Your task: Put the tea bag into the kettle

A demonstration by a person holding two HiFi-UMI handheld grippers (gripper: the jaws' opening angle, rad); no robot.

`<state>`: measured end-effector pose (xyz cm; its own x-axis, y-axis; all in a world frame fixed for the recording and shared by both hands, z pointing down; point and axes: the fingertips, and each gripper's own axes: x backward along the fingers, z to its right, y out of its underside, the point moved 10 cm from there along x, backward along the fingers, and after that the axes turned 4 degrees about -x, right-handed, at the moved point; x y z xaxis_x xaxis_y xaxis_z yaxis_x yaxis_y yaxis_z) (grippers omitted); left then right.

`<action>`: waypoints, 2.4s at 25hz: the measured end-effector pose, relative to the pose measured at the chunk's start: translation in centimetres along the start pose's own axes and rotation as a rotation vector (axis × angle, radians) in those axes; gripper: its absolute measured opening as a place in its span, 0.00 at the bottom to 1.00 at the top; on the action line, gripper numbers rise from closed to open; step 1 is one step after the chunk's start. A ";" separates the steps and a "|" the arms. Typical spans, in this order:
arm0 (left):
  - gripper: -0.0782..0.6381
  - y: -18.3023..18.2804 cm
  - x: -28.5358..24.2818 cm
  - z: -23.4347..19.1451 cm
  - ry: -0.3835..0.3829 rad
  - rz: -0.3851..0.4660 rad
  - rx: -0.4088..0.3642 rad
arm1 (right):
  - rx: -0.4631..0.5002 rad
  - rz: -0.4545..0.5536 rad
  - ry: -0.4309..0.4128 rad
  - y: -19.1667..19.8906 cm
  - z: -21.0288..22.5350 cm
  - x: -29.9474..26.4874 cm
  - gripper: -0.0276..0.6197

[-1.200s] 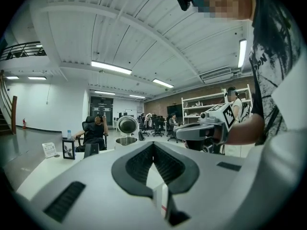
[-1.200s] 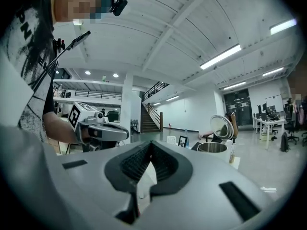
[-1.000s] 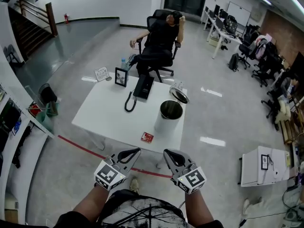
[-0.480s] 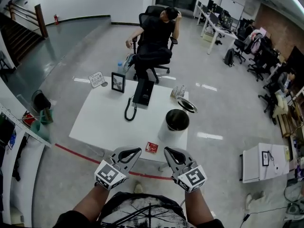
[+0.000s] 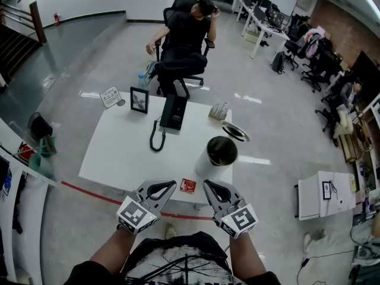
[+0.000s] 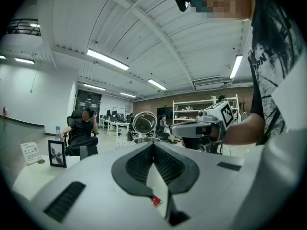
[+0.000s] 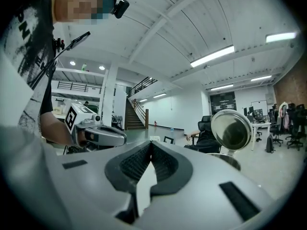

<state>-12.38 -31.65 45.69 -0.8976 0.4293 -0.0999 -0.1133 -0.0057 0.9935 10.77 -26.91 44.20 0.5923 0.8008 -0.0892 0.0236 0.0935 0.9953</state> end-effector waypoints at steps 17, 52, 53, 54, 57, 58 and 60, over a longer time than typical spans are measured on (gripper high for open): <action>0.12 0.8 -1.6 -0.1 0.020 -0.040 -0.001 | 0.028 -0.148 0.013 3.2 1.7 -1.8 0.06; 0.12 4.7 -0.6 -2.4 -0.080 -0.225 0.122 | -0.027 -0.810 -0.064 21.5 3.5 -10.9 0.45; 0.12 4.8 -0.5 -2.4 -0.082 -0.228 0.125 | -0.036 -0.813 -0.060 21.7 3.5 -10.9 0.45; 0.12 4.8 -0.5 -2.4 -0.085 -0.229 0.128 | -0.049 -0.813 -0.054 21.8 3.6 -11.0 0.45; 0.12 5.0 -0.3 -2.4 -0.088 -0.233 0.137 | -0.076 -0.795 -0.026 21.9 3.7 -11.0 0.45; 0.12 5.1 -0.3 -2.3 -0.087 -0.234 0.136 | -0.075 -0.788 -0.019 21.9 3.6 -11.0 0.45; 0.12 5.1 -0.3 -2.3 -0.084 -0.235 0.133 | -0.072 -0.779 -0.008 22.0 3.5 -10.9 0.45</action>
<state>-13.64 -33.88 50.65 -0.8145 0.4781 -0.3288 -0.2518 0.2193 0.9426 7.65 -35.67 67.20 0.4326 0.4844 -0.7604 0.3823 0.6653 0.6413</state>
